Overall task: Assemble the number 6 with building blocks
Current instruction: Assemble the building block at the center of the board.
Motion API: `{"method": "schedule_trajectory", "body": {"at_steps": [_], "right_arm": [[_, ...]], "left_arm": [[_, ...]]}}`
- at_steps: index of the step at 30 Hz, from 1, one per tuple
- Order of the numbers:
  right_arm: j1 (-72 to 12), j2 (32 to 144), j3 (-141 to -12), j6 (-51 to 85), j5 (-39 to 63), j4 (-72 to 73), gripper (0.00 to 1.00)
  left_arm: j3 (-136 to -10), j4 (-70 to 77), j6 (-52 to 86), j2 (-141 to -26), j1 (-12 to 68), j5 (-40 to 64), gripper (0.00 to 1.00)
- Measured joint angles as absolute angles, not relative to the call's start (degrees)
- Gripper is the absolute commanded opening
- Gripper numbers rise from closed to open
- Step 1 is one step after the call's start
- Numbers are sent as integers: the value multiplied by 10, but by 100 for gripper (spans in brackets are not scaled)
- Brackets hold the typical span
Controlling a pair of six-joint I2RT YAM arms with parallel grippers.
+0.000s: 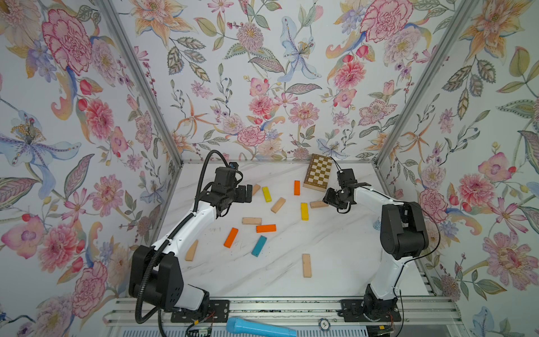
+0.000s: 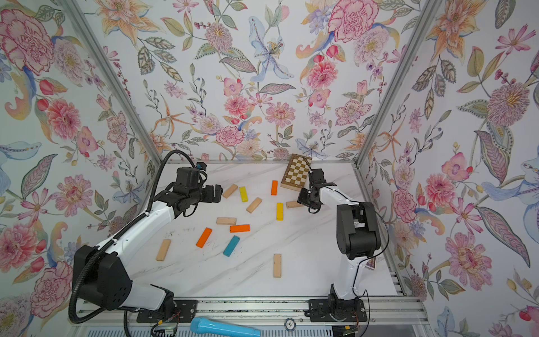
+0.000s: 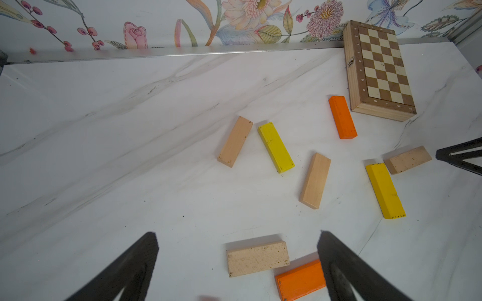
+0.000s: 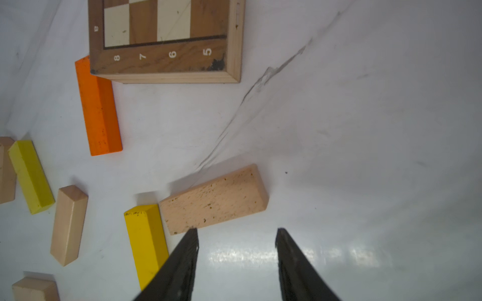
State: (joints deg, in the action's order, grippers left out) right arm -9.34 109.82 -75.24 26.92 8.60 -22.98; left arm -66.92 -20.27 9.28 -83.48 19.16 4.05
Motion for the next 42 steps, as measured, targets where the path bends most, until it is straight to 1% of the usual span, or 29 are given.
{"method": "schedule_trajectory", "body": {"at_steps": [9, 16, 25, 42], "right_arm": [[-93, 1150, -821, 257, 69, -244, 51], [-99, 1170, -848, 267, 44, -263, 50], [-108, 1199, -852, 312, 18, -267, 50], [-124, 1200, -870, 368, 6, -279, 47]], "left_arm": [[-669, -203, 89, -840, 192, 40, 99], [-669, -203, 89, -845, 192, 39, 99], [-669, -203, 89, -846, 192, 39, 99], [-669, -203, 89, -846, 192, 39, 99]]}}
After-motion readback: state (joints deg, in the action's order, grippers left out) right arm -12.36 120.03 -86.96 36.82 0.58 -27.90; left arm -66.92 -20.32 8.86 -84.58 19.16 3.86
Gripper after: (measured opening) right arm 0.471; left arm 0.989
